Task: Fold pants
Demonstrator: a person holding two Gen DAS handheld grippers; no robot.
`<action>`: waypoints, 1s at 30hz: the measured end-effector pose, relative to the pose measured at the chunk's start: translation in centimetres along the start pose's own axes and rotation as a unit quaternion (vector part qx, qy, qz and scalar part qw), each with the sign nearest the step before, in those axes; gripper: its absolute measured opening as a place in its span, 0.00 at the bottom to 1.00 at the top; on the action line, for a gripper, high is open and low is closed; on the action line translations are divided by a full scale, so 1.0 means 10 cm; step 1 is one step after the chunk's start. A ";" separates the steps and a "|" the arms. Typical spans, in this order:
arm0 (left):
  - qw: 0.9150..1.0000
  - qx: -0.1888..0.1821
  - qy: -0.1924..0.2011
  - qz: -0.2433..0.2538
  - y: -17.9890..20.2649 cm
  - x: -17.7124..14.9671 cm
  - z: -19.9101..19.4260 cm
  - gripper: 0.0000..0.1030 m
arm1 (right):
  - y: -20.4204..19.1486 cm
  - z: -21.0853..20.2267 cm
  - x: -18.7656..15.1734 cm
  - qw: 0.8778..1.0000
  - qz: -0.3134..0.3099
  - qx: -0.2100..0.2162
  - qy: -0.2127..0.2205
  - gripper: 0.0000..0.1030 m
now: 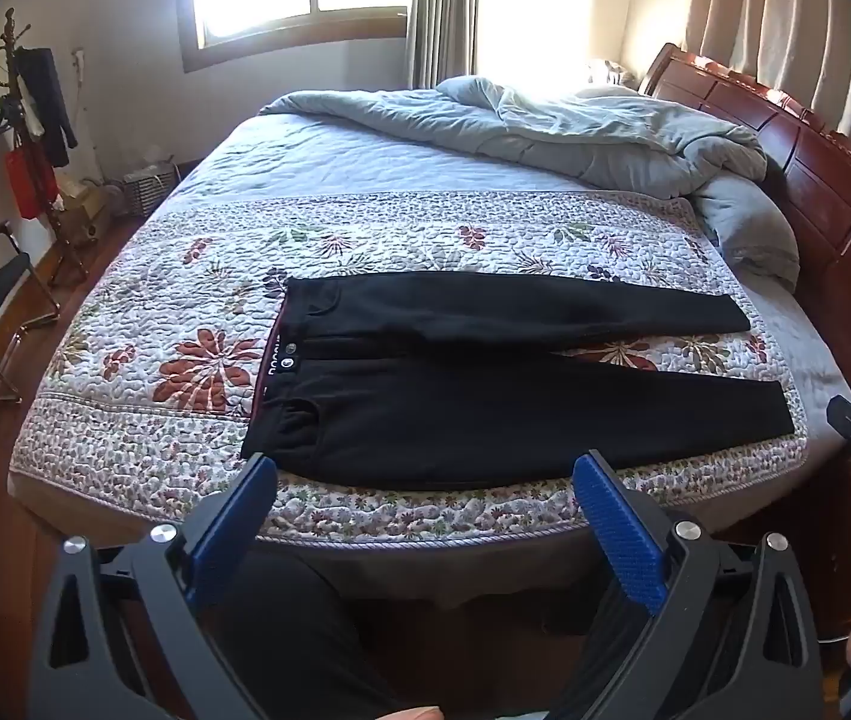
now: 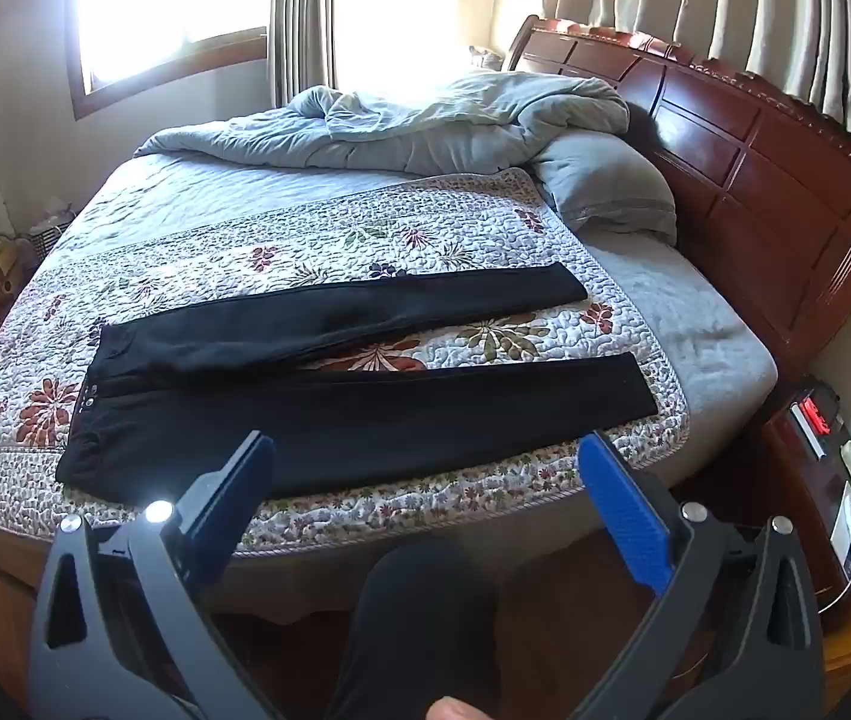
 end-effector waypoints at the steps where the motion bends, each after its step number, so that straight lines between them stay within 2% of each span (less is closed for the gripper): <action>1: 1.000 0.001 0.000 0.001 0.00 0.00 0.00 0.96 | 0.00 0.00 0.00 1.000 0.001 0.000 -0.002 0.97; 30: 1.000 -0.002 0.001 0.004 0.00 0.04 -0.02 0.96 | -0.04 0.01 0.02 1.000 0.000 -0.003 0.000 0.97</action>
Point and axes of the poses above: each gripper's, at about its wrist camera, not at the fingertips, and z roughly the way its jaws point, y to its right, x to its top, the point moved 5 cm from there along z, roughly the way its jaws point, and after that the axes turned 10 degrees about z, right-handed, at the moved point
